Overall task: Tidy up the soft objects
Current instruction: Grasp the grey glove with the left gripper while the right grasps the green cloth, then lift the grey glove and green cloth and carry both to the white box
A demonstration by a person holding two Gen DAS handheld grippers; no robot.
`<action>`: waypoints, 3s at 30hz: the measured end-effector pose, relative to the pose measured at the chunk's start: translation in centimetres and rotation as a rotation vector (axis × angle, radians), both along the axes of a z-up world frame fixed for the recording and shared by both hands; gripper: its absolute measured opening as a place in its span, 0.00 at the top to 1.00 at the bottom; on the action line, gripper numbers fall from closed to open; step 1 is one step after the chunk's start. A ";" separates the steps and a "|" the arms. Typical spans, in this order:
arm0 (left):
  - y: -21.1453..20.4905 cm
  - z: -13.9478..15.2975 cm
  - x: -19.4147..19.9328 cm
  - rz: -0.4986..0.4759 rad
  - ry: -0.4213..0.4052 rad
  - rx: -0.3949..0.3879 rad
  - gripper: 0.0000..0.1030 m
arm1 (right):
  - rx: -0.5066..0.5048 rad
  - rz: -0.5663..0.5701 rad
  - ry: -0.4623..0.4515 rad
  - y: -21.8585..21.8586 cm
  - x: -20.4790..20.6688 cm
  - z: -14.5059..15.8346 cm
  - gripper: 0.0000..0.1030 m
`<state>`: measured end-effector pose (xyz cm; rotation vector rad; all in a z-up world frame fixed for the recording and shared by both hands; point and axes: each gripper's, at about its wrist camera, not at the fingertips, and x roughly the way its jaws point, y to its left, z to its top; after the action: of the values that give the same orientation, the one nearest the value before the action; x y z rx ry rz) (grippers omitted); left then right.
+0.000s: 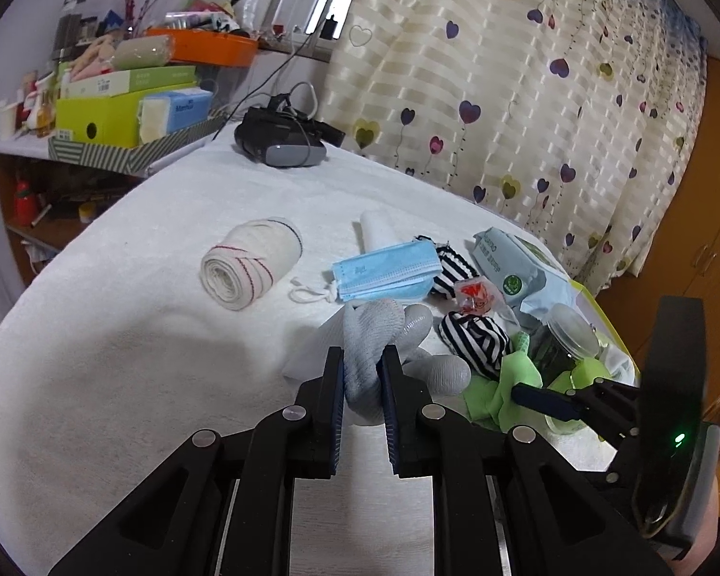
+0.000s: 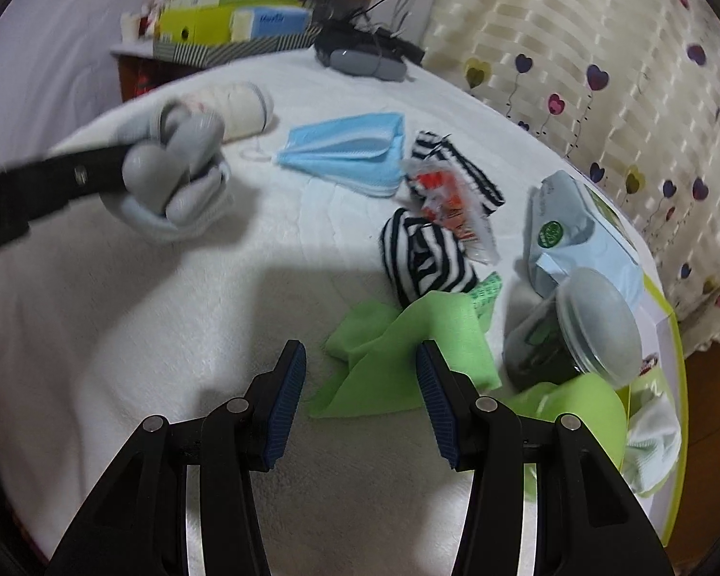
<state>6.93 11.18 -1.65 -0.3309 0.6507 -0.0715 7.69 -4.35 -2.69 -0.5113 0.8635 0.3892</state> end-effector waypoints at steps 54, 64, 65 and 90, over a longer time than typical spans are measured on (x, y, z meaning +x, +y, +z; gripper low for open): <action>-4.0 3.8 -4.9 -0.037 -0.055 0.081 0.87 | 0.280 0.065 0.062 -3.7 -3.9 0.1 0.50; -3.9 3.7 -4.8 -0.037 -0.052 0.078 0.87 | 0.286 0.028 0.087 -3.7 -3.0 -0.1 0.91; -3.9 3.7 -4.9 -0.037 -0.054 0.078 0.87 | 0.284 0.029 0.083 -3.7 -3.1 0.0 0.91; -9.7 5.9 -6.2 -0.126 -0.089 0.130 0.87 | 0.465 -0.041 -0.187 -11.8 -8.7 9.4 0.92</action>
<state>0.75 1.46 4.25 -0.1602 0.5843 -0.1631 -1.06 -16.17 6.73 -0.0967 0.5757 0.4793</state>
